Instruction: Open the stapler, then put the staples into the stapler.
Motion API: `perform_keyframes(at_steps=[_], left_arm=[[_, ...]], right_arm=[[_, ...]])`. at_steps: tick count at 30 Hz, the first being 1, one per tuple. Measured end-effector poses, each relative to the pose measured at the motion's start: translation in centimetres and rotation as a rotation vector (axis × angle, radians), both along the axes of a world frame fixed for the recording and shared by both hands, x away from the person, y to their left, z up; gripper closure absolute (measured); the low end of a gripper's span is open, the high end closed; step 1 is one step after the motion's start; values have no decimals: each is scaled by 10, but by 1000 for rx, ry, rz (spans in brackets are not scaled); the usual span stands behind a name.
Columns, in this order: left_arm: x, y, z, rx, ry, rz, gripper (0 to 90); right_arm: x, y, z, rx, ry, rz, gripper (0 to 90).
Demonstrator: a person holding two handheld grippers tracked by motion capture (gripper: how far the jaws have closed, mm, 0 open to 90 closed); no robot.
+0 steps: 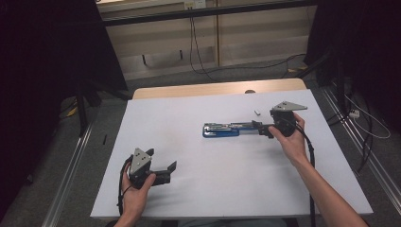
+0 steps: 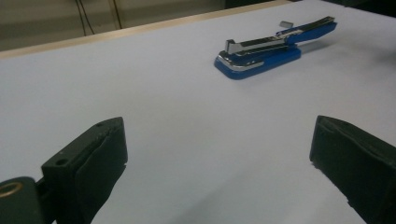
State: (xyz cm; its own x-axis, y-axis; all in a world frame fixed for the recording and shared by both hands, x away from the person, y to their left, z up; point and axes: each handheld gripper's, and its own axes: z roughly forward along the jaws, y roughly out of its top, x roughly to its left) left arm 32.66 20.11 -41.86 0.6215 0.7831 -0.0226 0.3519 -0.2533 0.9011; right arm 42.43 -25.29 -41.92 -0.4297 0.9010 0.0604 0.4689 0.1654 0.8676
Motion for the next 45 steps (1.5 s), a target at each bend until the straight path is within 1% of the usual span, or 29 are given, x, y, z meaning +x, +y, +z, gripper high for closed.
perform_keyframes(at_steps=[2, 5, 6, 8, 10, 12, 13, 16, 17, 19, 21, 23, 24, 26, 27, 29, 31, 32, 35, 36, 37, 38, 39, 40, 41, 43, 44, 45], left_arm=[[-1, -1, 1, 17, -20, -5, 44], [-1, 0, 1, 6, -3, -12, 41], [0, 1, 1, 15, -5, -10, 41], [0, 0, 1, 6, -3, -15, 41], [-2, -1, 1, 9, -9, -11, 41], [-4, 0, 1, 8, -19, 4, 45], [-5, 0, 1, 14, -18, 4, 43], [-5, 4, -1, -5, -6, 9, 43], [-6, 6, -1, -8, -1, 10, 43], [-7, 7, -2, -14, 2, 13, 43], [-9, 8, -2, -9, 2, 7, 43], [-12, 9, -2, -5, 6, -6, 43], [-13, 9, -2, -5, 9, -9, 43], [-14, 8, -2, 0, 7, -19, 43], [-14, 8, -2, 0, 6, -25, 43], [-14, 7, -1, 3, 7, -27, 43], [-14, 7, 0, 5, 0, -26, 43], [-14, 6, 0, -3, 1, -22, 43], [-13, 6, 1, -3, -3, -23, 43], [-13, 6, 1, -2, -3, -23, 43], [-13, 6, 0, -1, -2, -24, 43], [-13, 6, 0, -1, -3, -24, 43], [-13, 6, 0, -2, -4, -24, 43], [-13, 6, 0, -2, -4, -24, 43], [-13, 6, 0, 0, -4, -23, 43], [-13, 7, 0, -2, -1, -23, 43], [-12, 7, 0, -1, -1, -23, 43], [-12, 7, 0, 2, 1, -24, 43]], right_arm=[[3, 0, 1, 3, 2, -1, 120], [8, -1, 3, 3, 1, -2, 114], [11, -2, 3, 5, 4, -7, 111], [16, -4, 4, 18, 15, -4, 112], [21, -4, 5, 17, 21, -7, 114], [26, -5, 7, 21, 39, -7, 117], [28, -5, 7, 19, 39, -6, 120], [34, -4, 9, 25, 47, -3, 122], [37, -4, 10, 20, 56, 2, 124], [43, -4, 12, 9, 57, -3, 133], [50, -5, 14, 3, 79, -2, 137], [55, -7, 14, 0, 80, -8, 152], [57, -7, 13, -6, 90, -12, 159], [62, -9, 10, -30, 133, 1, 174], [65, -10, 8, -35, 145, -1, 173], [69, -13, 4, -38, 157, -12, 195], [72, -16, 1, -40, 171, -22, 197], [73, -17, -1, -45, 175, -28, 199], [77, -20, -4, -61, 189, -45, 191], [78, -21, -6, -64, 194, -46, 173], [80, -22, -6, -74, 211, -42, 140], [81, -23, -6, -84, 221, -46, 137], [82, -24, -5, -91, 224, -43, 143], [83, -24, -3, -92, 232, -43, 130], [85, -24, -1, -97, 225, -37, 115], [88, -24, 1, -120, 234, -27, 107], [91, -25, 1, -124, 272, -25, 98], [94, -25, 1, -124, 285, -26, 105]])
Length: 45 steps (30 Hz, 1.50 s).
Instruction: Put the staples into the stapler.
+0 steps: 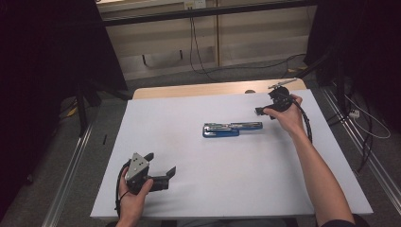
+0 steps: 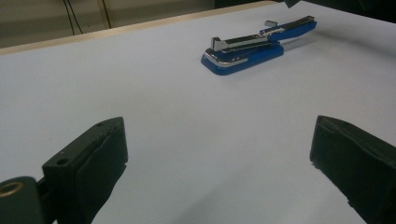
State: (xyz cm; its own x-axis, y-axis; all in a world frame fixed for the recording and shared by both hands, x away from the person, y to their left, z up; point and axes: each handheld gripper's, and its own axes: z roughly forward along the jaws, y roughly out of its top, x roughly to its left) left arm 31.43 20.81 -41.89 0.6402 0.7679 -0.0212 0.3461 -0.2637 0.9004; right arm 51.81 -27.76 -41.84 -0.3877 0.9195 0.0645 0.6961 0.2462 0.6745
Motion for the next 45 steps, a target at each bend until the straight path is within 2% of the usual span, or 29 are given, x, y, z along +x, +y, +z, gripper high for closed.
perform_keyframes(at_steps=[2, 7, 10, 12, 15, 17, 20, 33, 38, 45], left_arm=[[0, 0, 0, -3, -1, 2, 43], [0, 0, 0, 2, 2, 3, 43], [0, 0, 0, 2, 1, -1, 43], [0, 1, 0, 3, 1, -3, 43], [0, 0, -1, 0, 3, -2, 43], [0, 0, -1, 0, 3, -2, 43], [1, 0, -1, 0, 5, -3, 43], [1, 0, -1, 5, 8, -1, 43], [0, 0, -1, 5, 7, -2, 43], [1, 0, -1, 7, 8, -4, 43]], right_arm=[[4, 1, 2, -4, -1, 4, 120], [15, 7, 5, -20, 58, 30, 157], [21, 14, 6, -35, 90, 51, 214], [25, 18, 3, -45, 111, 60, 236], [29, 21, -3, -35, 148, 71, 340], [30, 22, -7, -47, 162, 73, 351], [31, 21, -10, -40, 181, 72, 422], [33, 16, -14, -45, 207, 76, 642], [34, 18, -17, -53, 222, 87, 684], [35, 20, -19, -73, 218, 80, 721]])
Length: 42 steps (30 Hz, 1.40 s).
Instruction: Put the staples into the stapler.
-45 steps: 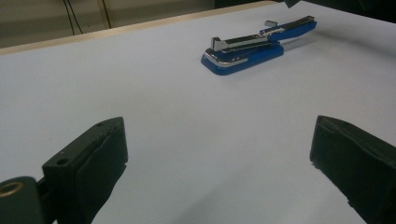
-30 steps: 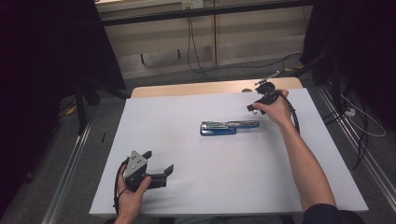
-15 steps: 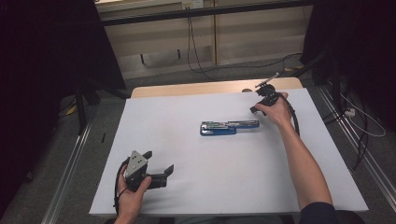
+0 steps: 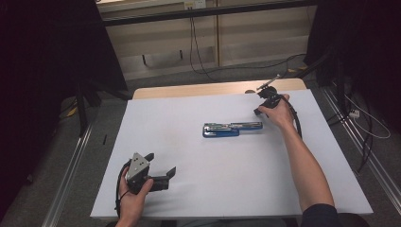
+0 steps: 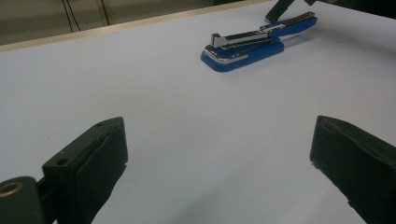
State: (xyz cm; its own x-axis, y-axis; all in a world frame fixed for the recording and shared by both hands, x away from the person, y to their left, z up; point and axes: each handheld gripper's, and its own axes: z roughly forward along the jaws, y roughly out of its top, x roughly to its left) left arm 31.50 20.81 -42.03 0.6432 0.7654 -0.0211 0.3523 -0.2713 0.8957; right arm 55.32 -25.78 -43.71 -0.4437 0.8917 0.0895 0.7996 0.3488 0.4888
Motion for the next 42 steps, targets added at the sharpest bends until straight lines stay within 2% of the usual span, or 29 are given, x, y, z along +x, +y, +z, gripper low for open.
perform_keyframes(at_steps=[6, 8, 18, 22, 31, 42], left_arm=[[0, 0, 0, -1, -1, 1, 43], [0, 0, 0, -3, 0, 1, 43], [0, 1, 0, -1, 1, -1, 43], [0, 1, 0, -4, 4, 0, 43], [0, 0, 0, -1, 3, 0, 43], [1, 1, 0, -1, 1, 6, 43]], right_arm=[[0, 2, 0, -23, 0, 5, 748], [0, 1, 0, -29, -1, 14, 788], [-1, 1, 0, -31, -11, 11, 793], [-2, 1, 1, -21, -3, 9, 794], [-8, -1, 10, 11, -33, 31, 793], [-13, 6, 16, 41, -71, 77, 794]])
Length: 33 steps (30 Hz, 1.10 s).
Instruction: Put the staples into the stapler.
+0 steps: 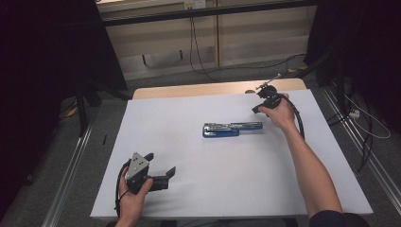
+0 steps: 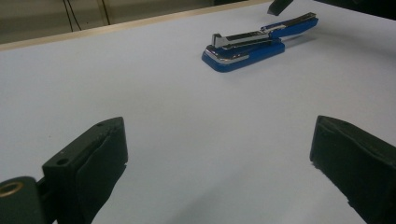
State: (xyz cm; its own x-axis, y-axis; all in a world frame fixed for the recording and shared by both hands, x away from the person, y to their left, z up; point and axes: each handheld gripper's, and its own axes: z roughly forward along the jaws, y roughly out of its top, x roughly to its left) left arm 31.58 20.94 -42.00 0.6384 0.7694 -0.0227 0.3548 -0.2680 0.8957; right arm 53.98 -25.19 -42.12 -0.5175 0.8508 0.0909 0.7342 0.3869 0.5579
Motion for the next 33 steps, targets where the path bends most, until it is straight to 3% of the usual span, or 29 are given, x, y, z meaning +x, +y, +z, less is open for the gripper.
perform_keyframes(at_steps=[33], left_arm=[[1, 0, 0, 3, 5, 6, 43]], right_arm=[[-19, 13, 13, 101, -107, 117, 794]])
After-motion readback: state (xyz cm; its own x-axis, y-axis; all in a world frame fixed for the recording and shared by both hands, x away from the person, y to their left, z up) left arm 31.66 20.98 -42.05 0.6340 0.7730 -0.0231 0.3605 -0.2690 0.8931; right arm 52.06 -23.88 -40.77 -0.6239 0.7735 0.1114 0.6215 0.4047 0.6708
